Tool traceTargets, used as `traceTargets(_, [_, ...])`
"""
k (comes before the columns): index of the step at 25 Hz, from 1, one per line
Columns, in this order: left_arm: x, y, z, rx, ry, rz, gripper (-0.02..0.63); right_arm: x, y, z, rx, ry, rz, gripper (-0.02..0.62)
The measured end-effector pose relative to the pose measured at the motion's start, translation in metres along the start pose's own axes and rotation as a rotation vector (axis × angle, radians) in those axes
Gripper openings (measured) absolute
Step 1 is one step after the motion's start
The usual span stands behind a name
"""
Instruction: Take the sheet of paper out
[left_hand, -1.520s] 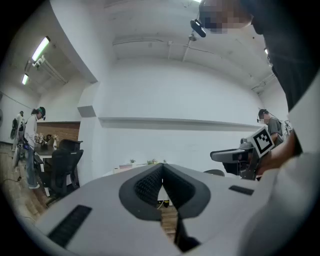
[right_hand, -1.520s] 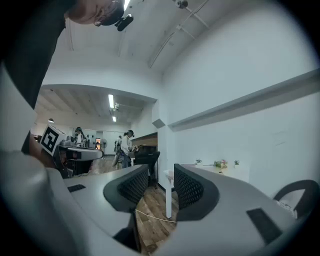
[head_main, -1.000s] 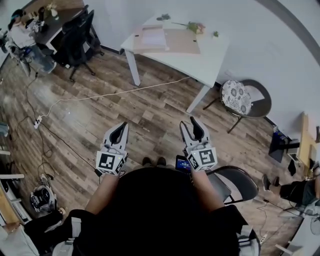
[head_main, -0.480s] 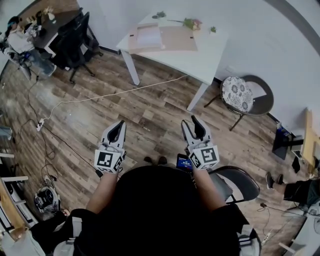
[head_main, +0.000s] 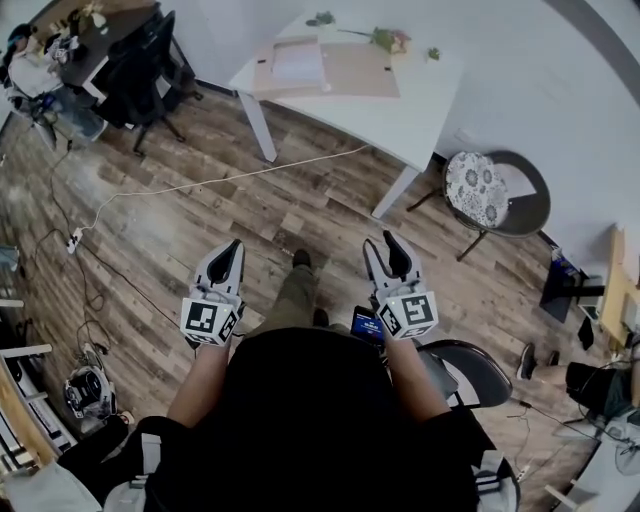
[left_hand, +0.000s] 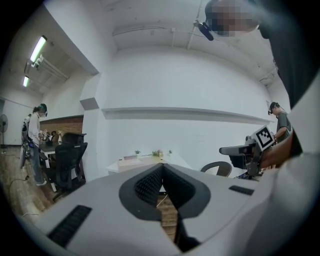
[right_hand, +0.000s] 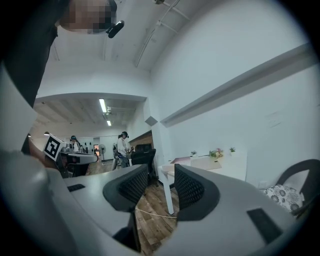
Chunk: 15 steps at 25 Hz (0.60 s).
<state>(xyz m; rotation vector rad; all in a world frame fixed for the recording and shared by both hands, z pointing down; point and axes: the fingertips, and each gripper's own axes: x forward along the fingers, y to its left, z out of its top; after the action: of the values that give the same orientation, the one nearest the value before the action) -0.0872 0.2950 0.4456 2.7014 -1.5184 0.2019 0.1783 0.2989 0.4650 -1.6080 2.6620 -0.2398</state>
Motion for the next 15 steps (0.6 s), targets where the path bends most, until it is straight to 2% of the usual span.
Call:
traceTargets(7, [0.070, 0.033, -0.004, -0.042, -0.016, -0.024, 0.003, 0.055, -0.032, -0.002, -0.008, 0.051, -0.012, 0.173])
traceTargets(15, [0.169, 0.105, 0.020, -0.059, -0.052, -0.043, 0.003, 0.176, -0.065, 0.032, -0.048, 0.074, 0.054, 0.169])
